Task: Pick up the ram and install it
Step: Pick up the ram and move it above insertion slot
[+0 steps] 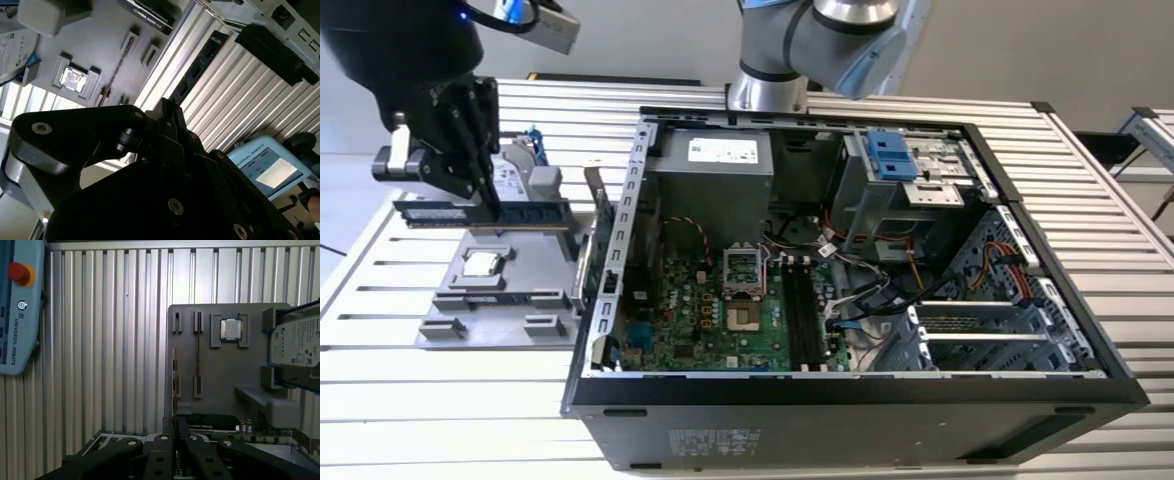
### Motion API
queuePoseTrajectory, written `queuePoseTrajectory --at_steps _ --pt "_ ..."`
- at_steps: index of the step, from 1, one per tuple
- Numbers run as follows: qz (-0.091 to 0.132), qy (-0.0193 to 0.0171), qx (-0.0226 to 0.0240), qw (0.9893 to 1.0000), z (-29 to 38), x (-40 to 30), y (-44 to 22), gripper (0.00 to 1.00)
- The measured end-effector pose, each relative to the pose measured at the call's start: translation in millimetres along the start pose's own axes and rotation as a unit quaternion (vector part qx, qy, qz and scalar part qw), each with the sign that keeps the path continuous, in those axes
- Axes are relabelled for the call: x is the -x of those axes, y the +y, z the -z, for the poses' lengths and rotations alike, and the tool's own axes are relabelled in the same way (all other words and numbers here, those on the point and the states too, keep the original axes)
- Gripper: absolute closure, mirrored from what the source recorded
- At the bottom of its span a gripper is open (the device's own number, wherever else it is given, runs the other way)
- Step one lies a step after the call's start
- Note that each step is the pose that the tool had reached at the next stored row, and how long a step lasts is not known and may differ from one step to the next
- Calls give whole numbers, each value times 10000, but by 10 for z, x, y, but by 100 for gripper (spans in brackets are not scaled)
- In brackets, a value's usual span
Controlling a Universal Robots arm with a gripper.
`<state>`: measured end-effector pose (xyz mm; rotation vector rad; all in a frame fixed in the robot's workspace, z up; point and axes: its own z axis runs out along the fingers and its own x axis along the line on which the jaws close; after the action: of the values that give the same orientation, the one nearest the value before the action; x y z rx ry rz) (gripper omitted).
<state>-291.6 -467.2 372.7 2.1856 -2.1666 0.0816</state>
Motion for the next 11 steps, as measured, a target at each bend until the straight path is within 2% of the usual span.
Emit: queuePoseTrajectory --at_steps 11 --pt "0 0 0 10000 2 -2 -192 100"
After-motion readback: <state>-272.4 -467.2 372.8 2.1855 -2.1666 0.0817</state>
